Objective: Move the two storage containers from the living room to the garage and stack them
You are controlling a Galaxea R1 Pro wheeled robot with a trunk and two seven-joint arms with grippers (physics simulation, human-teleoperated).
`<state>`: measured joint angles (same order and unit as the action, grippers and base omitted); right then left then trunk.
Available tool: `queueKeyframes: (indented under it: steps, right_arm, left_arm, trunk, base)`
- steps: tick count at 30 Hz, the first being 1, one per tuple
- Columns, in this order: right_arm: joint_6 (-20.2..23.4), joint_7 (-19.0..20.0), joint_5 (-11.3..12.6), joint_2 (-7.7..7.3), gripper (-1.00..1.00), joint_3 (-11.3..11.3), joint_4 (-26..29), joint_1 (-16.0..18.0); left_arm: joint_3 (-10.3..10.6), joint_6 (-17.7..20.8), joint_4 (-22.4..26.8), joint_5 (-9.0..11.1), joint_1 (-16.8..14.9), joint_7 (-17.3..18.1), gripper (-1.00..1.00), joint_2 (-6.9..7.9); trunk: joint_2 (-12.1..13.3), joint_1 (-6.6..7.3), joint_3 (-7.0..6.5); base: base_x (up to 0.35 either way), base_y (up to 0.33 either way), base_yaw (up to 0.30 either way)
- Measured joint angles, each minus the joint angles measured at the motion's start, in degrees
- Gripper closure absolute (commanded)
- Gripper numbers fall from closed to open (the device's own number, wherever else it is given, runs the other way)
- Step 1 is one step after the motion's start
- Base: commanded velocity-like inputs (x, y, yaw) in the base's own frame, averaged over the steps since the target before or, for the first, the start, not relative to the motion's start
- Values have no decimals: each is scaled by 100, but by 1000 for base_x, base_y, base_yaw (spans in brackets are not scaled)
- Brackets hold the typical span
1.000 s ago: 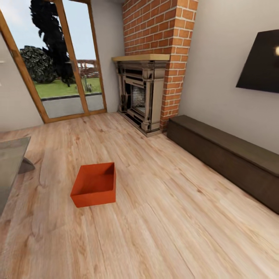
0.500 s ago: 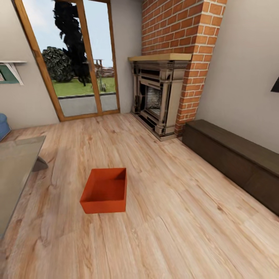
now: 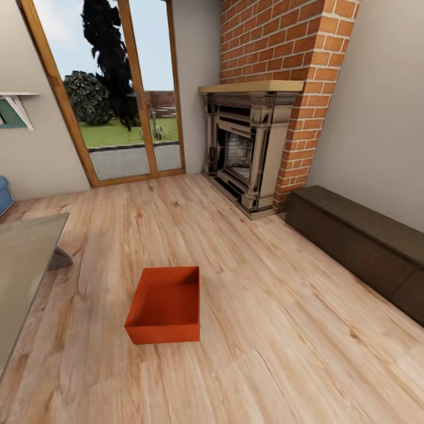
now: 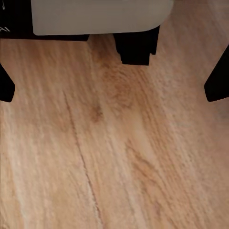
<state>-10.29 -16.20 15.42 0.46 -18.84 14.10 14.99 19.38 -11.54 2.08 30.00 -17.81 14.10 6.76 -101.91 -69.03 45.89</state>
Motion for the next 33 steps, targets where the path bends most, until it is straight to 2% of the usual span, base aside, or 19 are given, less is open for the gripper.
queueKeyframes:
  steps: [33]
  right_arm:
    - [0, 4, -2, 0, -100, 0, -9, 0]
  left_arm:
    - [0, 0, 8, 0, 0, -9, -100, 0]
  trunk:
    - [0, 0, 0]
  base:
    - [304, 176, 0]
